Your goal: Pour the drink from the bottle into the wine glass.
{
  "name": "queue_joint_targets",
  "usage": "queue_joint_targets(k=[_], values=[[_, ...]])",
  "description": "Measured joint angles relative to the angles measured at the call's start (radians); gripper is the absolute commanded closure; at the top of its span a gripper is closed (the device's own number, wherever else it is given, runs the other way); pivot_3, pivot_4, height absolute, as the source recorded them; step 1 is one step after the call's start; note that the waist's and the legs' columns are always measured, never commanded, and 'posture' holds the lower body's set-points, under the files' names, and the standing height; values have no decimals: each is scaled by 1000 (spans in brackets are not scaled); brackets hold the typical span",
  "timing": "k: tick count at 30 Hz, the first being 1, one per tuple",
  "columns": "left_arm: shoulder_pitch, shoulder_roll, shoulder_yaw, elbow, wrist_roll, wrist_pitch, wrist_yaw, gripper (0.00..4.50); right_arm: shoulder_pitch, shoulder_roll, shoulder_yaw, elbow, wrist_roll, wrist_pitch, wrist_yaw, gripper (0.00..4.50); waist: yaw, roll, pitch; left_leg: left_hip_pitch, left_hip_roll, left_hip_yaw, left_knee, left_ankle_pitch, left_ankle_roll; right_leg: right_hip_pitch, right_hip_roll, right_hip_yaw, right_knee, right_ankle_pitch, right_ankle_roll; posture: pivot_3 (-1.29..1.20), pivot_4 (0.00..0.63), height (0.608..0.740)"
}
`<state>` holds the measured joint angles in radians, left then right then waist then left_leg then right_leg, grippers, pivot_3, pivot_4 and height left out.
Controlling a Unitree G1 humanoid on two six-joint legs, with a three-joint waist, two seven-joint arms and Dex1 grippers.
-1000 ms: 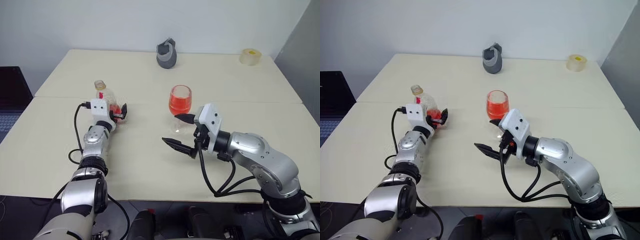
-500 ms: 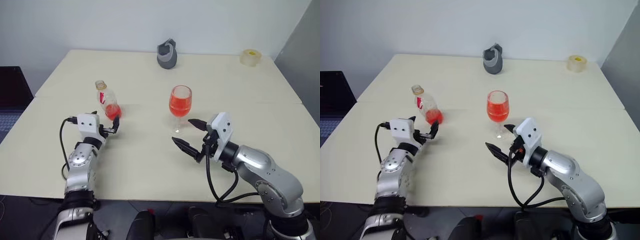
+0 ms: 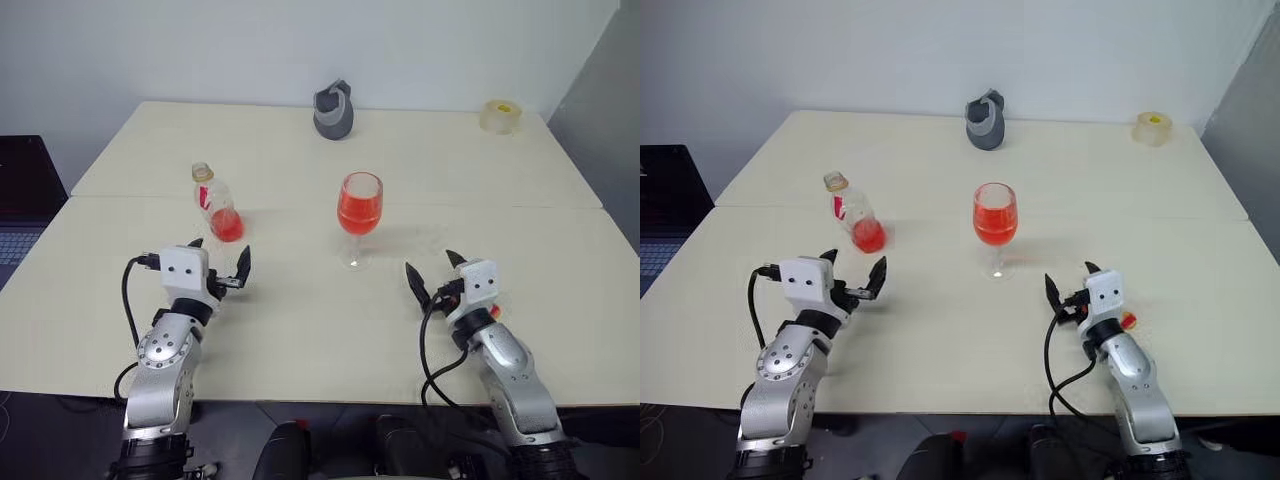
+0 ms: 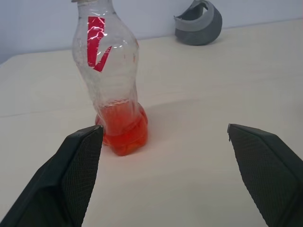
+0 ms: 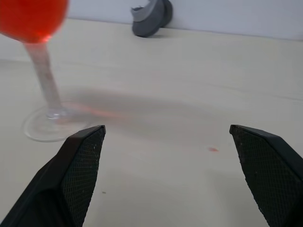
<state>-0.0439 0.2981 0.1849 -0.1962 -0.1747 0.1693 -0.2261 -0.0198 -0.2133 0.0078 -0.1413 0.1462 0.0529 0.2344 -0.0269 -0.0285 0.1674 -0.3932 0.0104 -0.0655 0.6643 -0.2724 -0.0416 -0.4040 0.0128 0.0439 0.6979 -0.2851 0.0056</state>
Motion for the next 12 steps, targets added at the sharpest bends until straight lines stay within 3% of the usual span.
queue_joint_targets(k=[12], values=[[39, -9, 0, 1, 0, -29, -3, 11, -37, 4, -29, 78, 0, -47, 24, 0, 0, 0, 0, 0, 0, 0, 0, 0, 0, 0, 0, 0, 0, 0, 0, 0, 150, 740]])
